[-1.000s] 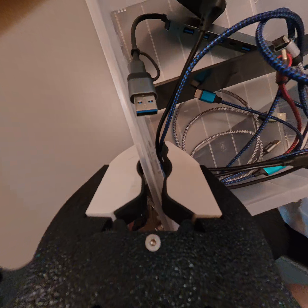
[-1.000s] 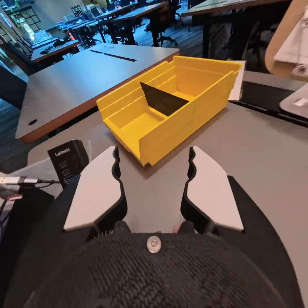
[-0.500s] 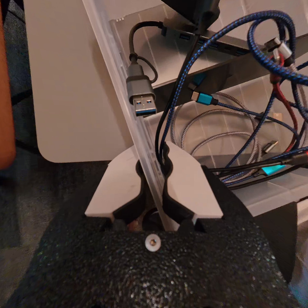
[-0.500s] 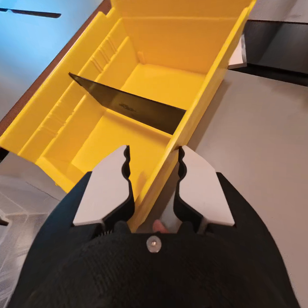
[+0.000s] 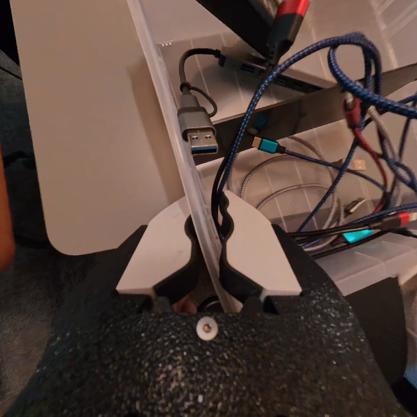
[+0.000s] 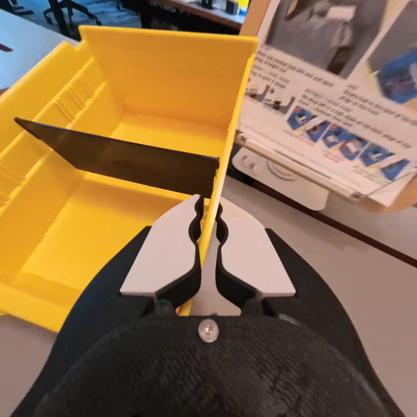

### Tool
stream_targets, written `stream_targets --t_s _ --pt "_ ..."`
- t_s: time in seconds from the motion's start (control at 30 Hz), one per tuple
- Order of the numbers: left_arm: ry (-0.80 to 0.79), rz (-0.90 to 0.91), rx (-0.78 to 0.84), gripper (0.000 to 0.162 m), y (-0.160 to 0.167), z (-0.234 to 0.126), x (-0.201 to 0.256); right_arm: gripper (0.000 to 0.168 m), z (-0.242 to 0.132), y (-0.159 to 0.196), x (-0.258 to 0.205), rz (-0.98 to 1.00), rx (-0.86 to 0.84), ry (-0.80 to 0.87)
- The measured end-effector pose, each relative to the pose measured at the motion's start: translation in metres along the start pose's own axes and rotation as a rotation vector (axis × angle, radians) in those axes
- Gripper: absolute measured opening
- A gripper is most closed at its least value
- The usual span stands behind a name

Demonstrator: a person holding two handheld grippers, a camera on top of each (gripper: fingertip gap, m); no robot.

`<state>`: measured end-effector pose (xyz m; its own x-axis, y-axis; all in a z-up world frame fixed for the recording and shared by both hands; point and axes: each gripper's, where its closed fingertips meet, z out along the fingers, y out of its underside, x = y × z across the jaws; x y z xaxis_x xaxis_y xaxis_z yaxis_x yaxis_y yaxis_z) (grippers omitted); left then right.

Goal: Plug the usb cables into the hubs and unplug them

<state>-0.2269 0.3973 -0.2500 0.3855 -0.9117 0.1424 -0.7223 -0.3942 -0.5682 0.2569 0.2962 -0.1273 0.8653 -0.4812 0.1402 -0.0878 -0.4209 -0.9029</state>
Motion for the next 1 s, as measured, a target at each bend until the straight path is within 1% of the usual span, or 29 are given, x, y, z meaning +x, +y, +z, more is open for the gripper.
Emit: stream_targets --t_s 0.1,0.2,0.3,0.4,0.47,0.57,0.67,0.77,0.83,0.93,1.0 --pt "0.046 -0.043 0.02 0.016 -0.003 0.001 0.001 0.008 -0.054 -0.005 0.049 -0.004 0.071 -0.019" --pt "0.11 -0.099 0.062 0.017 -0.011 0.006 0.002 0.008 -0.094 0.014 0.112 0.097 0.111 -0.051" --pt "0.154 -0.131 0.104 0.015 -0.027 0.018 0.004 0.008 -0.118 0.053 0.185 0.189 0.105 -0.016" --pt "0.193 -0.172 0.146 0.013 -0.055 0.038 0.008 0.008 -0.138 0.104 0.257 0.269 0.053 0.097" --pt "0.185 -0.173 0.16 0.014 -0.08 0.052 0.009 0.009 -0.151 0.138 0.3 0.311 0.018 0.182" --pt "0.116 -0.125 0.147 0.016 -0.127 0.068 0.006 0.01 -0.17 0.184 0.351 0.384 -0.04 0.279" --pt "0.067 -0.072 0.148 0.02 -0.183 0.091 0.003 0.01 -0.185 0.213 0.384 0.421 -0.068 0.354" --pt "0.007 0.027 0.117 0.02 -0.229 0.118 0.005 0.011 -0.191 0.225 0.402 0.436 -0.061 0.376" --pt "0.024 0.009 0.089 0.021 -0.25 0.139 0.01 0.01 -0.189 0.23 0.411 0.464 -0.058 0.358" --pt "0.035 -0.024 0.102 0.021 -0.273 0.164 0.015 0.011 -0.18 0.234 0.423 0.489 -0.063 0.328" --pt "0.034 -0.045 0.068 0.019 -0.273 0.179 0.018 0.011 -0.173 0.234 0.431 0.47 -0.069 0.316"
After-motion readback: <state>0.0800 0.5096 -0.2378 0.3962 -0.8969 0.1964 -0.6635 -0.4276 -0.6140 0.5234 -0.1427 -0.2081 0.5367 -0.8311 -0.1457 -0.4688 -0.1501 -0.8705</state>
